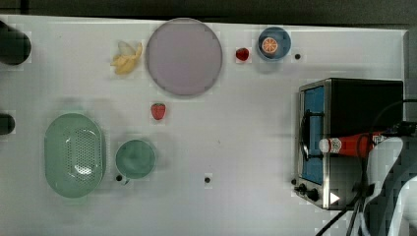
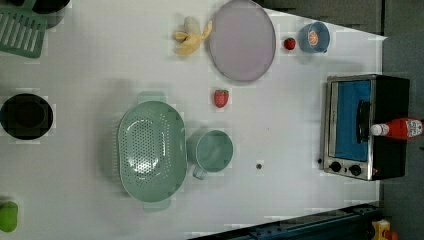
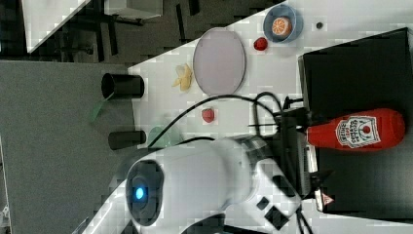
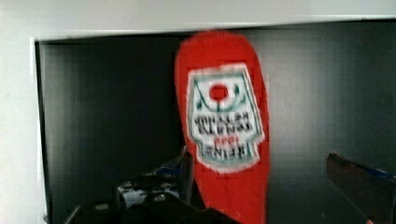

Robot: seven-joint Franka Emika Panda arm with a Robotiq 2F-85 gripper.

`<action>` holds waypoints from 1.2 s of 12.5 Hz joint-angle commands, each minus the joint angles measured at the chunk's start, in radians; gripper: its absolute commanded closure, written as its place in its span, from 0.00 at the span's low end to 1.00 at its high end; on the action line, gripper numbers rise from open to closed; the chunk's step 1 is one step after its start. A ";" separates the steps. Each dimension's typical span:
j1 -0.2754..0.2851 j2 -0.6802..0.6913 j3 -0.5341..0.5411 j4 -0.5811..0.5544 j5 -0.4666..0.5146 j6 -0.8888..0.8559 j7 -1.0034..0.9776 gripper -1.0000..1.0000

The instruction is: Pick Ketchup from oven and place it on table.

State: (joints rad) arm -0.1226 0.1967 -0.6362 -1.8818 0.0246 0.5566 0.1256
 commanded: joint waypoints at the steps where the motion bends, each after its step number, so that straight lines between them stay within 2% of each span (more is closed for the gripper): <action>1: -0.013 0.032 0.000 0.031 0.039 0.036 -0.023 0.00; 3: -0.017 0.078 0.001 0.030 0.084 0.054 -0.113 0.00; 6: -0.024 0.146 -0.001 0.027 0.154 0.064 -0.124 0.00; 9: -0.031 0.161 -0.001 0.028 0.166 0.074 -0.124 0.00; 10: -0.031 0.163 0.000 0.026 0.166 0.072 -0.124 0.13; 11: -0.031 0.166 0.000 0.031 0.166 0.073 -0.124 0.37; 13: -0.019 0.146 0.003 0.059 0.166 0.059 -0.124 0.37; 15: 0.015 0.074 0.003 0.143 0.164 -0.057 -0.124 0.37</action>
State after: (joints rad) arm -0.1333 0.3765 -0.6323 -1.8379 0.1934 0.5132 0.0291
